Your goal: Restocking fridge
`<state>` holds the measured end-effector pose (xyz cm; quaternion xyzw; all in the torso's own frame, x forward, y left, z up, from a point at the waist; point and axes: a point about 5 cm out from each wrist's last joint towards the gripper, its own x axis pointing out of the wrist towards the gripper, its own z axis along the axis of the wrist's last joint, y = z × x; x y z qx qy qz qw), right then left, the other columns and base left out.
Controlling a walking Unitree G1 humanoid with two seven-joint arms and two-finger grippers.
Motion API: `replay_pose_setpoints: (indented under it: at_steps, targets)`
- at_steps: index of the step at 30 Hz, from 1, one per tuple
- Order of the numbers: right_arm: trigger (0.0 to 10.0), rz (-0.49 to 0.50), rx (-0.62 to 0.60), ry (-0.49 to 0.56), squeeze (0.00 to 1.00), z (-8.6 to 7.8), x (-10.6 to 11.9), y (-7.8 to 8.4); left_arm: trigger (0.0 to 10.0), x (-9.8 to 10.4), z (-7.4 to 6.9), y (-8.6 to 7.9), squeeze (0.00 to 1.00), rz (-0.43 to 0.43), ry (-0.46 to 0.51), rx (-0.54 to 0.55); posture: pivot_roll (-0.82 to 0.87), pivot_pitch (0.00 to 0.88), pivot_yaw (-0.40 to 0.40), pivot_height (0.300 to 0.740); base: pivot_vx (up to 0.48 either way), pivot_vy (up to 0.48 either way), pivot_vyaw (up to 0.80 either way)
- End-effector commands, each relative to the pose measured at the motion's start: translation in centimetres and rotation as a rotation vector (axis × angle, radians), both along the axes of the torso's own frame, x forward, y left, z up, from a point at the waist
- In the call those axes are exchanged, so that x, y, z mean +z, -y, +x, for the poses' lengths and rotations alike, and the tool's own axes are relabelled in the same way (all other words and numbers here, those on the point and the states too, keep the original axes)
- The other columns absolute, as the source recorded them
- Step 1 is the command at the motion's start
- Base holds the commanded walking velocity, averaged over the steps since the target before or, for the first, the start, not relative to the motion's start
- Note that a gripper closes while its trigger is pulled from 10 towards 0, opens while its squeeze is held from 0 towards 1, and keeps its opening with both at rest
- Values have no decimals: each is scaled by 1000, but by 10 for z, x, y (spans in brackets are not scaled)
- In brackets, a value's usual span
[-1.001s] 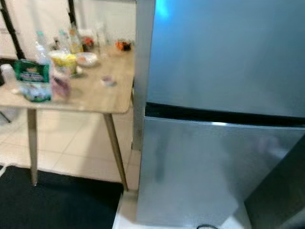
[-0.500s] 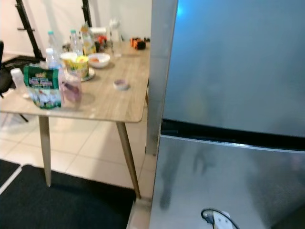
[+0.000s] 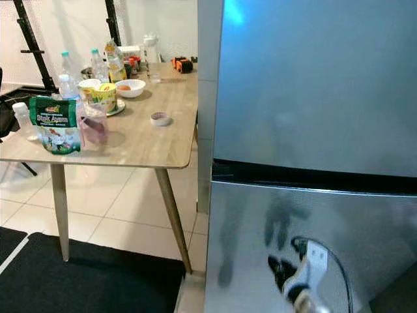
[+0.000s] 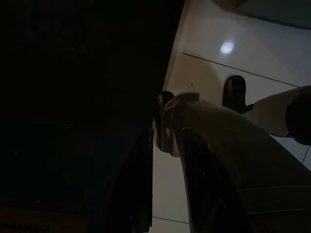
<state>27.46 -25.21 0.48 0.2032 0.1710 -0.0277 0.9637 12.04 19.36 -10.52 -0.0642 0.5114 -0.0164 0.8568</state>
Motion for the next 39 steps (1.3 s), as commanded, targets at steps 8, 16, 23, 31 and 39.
replay_pose_setpoints:
  at_steps: [8, 16, 23, 31, 39]
  targets:
    - [10000, 2, 58, 140, 0, 32, 29, -17, 10000, -2, -6, 2, 0, -7, -22, 3, -65, 32, -7, 740, 0, 0, 0]
    - [10000, -97, 139, -13, 0, 16, 6, -23, 10000, -3, -7, 5, 0, -17, -22, 11, -64, 37, -19, 740, 0, 0, 0]
    - [10000, -207, 175, -260, 0, -31, -36, -16, 10000, -4, -9, 8, 0, -25, -29, 12, -69, 39, -21, 740, 0, 0, 0]
    - [10000, -258, 223, -521, 0, -94, -75, -9, 10000, -4, -9, 9, 0, -30, -28, 7, -70, 40, -19, 740, 0, 0, 100]
    - [10000, -265, 254, -597, 0, -115, -84, -8, 10000, -4, -8, 9, 0, -29, -26, 4, -72, 39, -14, 740, 0, 0, 780]
